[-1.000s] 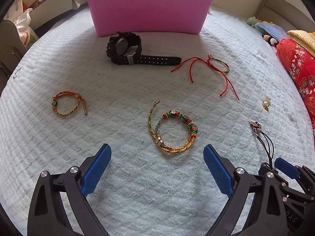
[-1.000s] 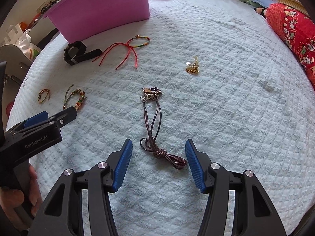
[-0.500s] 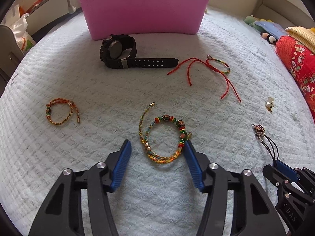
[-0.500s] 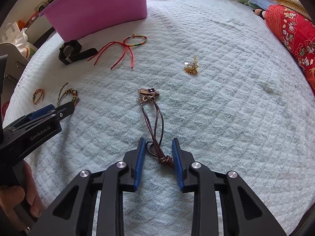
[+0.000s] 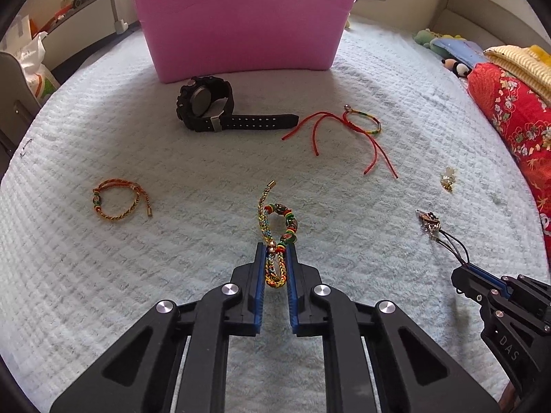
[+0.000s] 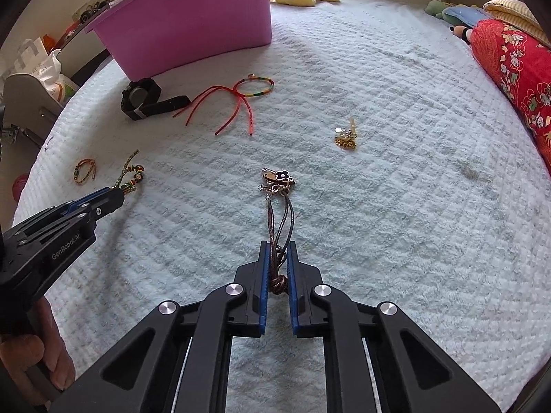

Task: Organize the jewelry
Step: 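Lift and carry the bracelet and keychain over the pink tub with both tools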

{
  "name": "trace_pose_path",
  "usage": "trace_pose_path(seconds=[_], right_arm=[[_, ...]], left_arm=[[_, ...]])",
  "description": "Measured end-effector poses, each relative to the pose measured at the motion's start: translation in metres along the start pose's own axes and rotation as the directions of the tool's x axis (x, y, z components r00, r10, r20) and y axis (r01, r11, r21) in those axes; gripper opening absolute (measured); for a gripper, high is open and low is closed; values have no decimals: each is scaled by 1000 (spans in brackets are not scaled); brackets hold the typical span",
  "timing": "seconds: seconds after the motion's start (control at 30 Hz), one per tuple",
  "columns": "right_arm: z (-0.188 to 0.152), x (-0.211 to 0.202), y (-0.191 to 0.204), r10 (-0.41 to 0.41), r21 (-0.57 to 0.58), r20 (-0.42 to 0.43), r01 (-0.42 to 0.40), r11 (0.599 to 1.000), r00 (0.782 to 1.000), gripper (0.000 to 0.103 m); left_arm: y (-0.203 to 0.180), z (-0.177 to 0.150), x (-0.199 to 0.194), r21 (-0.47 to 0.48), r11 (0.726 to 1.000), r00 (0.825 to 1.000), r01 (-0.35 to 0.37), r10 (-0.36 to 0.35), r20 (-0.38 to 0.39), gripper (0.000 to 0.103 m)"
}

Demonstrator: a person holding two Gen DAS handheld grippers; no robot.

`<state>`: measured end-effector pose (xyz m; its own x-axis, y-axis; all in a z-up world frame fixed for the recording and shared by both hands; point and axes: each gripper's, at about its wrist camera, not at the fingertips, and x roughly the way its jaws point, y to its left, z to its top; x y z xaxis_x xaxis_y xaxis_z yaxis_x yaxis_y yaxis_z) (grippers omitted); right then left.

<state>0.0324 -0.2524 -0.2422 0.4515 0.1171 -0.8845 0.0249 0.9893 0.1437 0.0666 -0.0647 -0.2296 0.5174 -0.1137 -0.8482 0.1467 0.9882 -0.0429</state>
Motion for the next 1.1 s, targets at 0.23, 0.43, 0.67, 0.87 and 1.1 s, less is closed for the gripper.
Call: trace_pose_path(seconds=[0.23, 0.43, 0.67, 0.87, 1.1], right_arm=[[-3, -18, -6, 27, 28, -30, -26, 999, 999, 10], [-4, -41, -13, 48, 56, -50, -45, 997, 998, 10], [3, -87, -17, 74, 61, -52, -71, 996, 996, 10], [18, -142, -19, 96, 34, -49, -94, 995, 994, 10], [53, -202, -15, 139, -14, -25, -140, 990, 990, 10]], left_arm=[[-3, 1, -25, 1, 1000, 1000, 17, -17, -12, 12], [-7, 4, -48, -7, 1000, 999, 27, -27, -30, 12], [-13, 11, -90, -26, 999, 998, 27, -29, -51, 12], [-10, 32, -141, -81, 997, 998, 11, -16, -62, 12], [5, 60, -211, -156, 987, 999, -24, 19, -33, 12]])
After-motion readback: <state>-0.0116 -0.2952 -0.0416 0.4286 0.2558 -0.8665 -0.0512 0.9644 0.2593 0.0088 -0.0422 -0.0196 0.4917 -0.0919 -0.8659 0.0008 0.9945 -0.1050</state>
